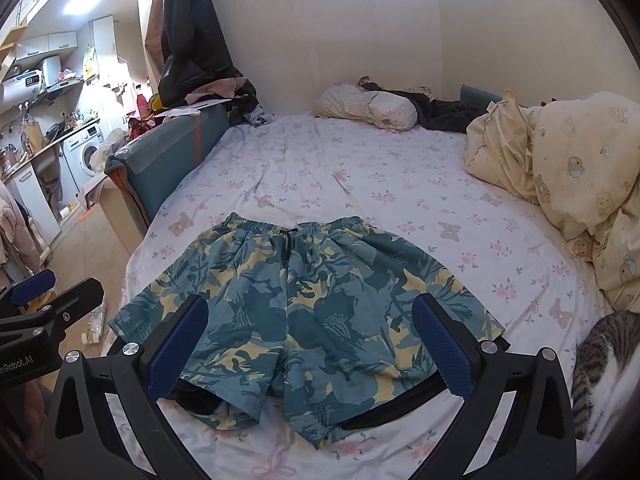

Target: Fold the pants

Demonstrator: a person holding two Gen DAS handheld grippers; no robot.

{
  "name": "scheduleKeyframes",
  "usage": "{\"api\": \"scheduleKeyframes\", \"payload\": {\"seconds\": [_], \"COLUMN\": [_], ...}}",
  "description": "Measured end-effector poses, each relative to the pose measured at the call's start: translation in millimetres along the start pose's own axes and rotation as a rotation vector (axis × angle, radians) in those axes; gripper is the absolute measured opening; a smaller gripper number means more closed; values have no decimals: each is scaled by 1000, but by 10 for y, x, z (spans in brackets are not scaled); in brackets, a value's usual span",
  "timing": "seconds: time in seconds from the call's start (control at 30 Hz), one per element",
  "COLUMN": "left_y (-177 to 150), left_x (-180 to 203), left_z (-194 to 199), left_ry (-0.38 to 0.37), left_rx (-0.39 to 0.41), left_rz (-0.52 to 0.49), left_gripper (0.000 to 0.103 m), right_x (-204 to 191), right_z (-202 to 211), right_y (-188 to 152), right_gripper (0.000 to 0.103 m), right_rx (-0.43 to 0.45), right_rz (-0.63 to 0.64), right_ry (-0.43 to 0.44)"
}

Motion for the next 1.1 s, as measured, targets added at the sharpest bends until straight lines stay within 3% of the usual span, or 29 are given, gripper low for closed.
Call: {"api": "scheduleKeyframes", "payload": {"seconds": [0.9, 1.1], "left_y": [-24, -81], "left_x": [-20, -125], "left_z": [-6, -89], "left_ry": [0, 31], "left_rx": [-4, -45], "left_rz": [3, 17], "left_gripper": [103, 103], "right_x": [-1, 491], "right_z": [-12, -53], "right_y": [-39, 38], "right_gripper": [103, 103], "right_rx": [-11, -59], "right_rz": [-10, -147], "right_ry": [0, 5]}}
Point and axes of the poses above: each gripper's, at about its wrist camera, not at the fingertips, and z roughly against the way its jaws point, x to its right, y to its top, the point moved 9 cm from there along -z, roughly the way its jaws point, and after that the axes turned 2 degrees about -z, right-handed, at the moved point
